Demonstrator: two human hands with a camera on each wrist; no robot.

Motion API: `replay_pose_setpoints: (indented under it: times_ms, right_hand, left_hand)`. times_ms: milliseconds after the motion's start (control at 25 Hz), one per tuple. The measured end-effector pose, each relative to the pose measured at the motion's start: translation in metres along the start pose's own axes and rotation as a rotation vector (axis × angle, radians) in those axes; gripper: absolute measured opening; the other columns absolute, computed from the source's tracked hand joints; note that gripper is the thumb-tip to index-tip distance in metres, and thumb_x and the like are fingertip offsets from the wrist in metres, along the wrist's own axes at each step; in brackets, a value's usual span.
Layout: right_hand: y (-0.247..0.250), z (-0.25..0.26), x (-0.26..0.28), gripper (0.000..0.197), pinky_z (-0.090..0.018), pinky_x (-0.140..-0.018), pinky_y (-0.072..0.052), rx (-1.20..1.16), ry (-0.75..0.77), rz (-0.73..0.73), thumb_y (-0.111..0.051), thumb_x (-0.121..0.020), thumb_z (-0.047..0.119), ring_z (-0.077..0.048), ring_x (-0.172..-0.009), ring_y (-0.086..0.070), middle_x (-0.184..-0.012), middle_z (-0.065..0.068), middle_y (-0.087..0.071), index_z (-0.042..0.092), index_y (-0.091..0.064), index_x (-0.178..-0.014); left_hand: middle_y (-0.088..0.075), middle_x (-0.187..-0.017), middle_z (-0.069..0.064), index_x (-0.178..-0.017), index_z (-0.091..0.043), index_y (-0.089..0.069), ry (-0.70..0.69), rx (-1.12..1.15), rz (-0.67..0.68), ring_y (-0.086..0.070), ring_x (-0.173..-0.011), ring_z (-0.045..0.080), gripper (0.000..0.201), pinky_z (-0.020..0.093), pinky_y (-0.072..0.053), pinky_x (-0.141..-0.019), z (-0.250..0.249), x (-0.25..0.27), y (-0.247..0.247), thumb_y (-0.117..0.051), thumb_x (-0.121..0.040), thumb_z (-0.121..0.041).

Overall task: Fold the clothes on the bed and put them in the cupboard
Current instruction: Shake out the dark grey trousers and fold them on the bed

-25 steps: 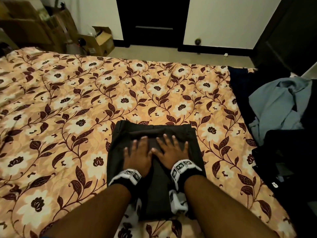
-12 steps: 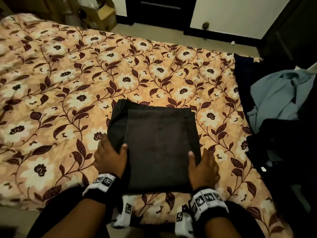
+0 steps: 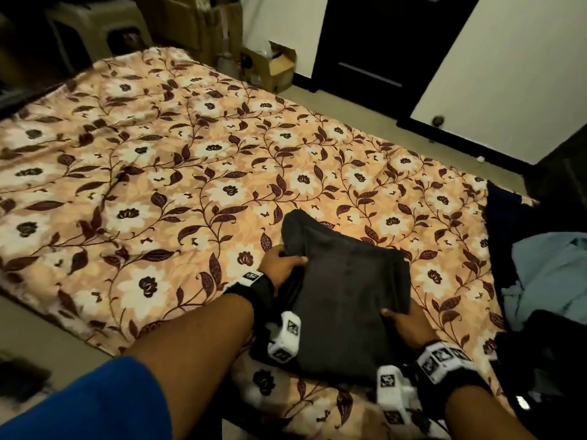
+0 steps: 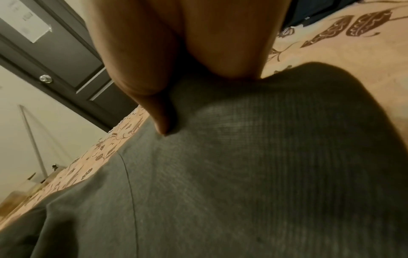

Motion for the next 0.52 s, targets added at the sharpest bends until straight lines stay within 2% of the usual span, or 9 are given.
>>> replay_pose_setpoints:
  times_ms: [80,160,240,360,400,520]
  right_hand:
    - [0.000,0.020,0.008,0.037,-0.039,-0.087,-0.042,0.054,0.042,0.042,-0.061,-0.088,0.005,-0.030,-0.102,-0.057,-0.117,-0.010,-0.060,0.012,-0.052,-0.123]
    - [0.001,0.041,0.017,0.037,-0.041,-0.094,-0.041,0.120,0.093,0.061,-0.060,-0.089,0.006,-0.030,-0.103,-0.057,-0.110,-0.002,-0.058,0.021,-0.051,-0.122]
    - [-0.004,0.068,0.021,0.037,-0.045,-0.096,-0.043,0.097,0.128,0.117,-0.060,-0.088,0.003,-0.026,-0.096,-0.061,-0.105,0.000,-0.063,0.023,-0.053,-0.118]
    - [-0.032,0.118,0.020,0.040,-0.049,-0.097,-0.045,0.192,0.231,0.205,-0.062,-0.085,0.000,-0.027,-0.102,-0.062,-0.112,-0.003,-0.066,0.024,-0.058,-0.118]
    - [-0.049,0.140,0.019,0.044,-0.045,-0.098,-0.044,0.247,0.316,0.223,-0.062,-0.084,-0.002,-0.026,-0.106,-0.061,-0.116,-0.003,-0.065,0.022,-0.058,-0.120]
    - [-0.113,0.211,0.022,0.055,-0.032,-0.097,-0.035,0.388,0.561,0.249,-0.059,-0.084,-0.009,-0.022,-0.115,-0.051,-0.122,-0.006,-0.057,0.013,-0.050,-0.133]
  left_hand:
    - [-0.068,-0.106,0.014,-0.116,-0.001,-0.058,0.062,0.140,0.044,-0.064,-0.099,0.032,0.039,0.040,-0.054,-0.083,-0.001,-0.009,0.002,-0.074,-0.081,-0.002]
    - [-0.066,-0.113,0.014,-0.119,-0.001,-0.059,0.059,0.133,0.052,-0.063,-0.102,0.031,0.044,0.038,-0.052,-0.086,-0.005,-0.012,0.007,-0.072,-0.078,0.006]
    - [-0.068,-0.110,0.009,-0.115,-0.011,-0.061,-0.019,0.198,0.006,-0.063,-0.103,0.030,0.046,0.036,-0.053,-0.084,-0.015,-0.010,0.024,-0.067,-0.076,0.014]
    - [-0.071,-0.099,0.000,-0.116,-0.018,-0.061,-0.157,0.385,-0.086,-0.068,-0.088,0.018,0.054,0.028,-0.058,-0.069,-0.027,0.001,0.073,-0.057,-0.078,0.021]
    - [-0.072,-0.098,-0.001,-0.117,-0.019,-0.061,-0.210,0.410,-0.137,-0.069,-0.087,0.017,0.056,0.027,-0.058,-0.069,-0.031,0.006,0.098,-0.055,-0.079,0.022]
    - [-0.073,-0.104,0.008,-0.120,-0.011,-0.063,-0.369,0.431,-0.326,-0.068,-0.096,0.026,0.052,0.033,-0.058,-0.075,-0.039,0.022,0.178,-0.054,-0.080,0.021]
Point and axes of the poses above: each hand's wrist, its own x-axis away from the middle knuckle, its own y-axis out of the back of the hand, z = x × y, the point moved 5 cm from there along -x, towards the middle knuckle
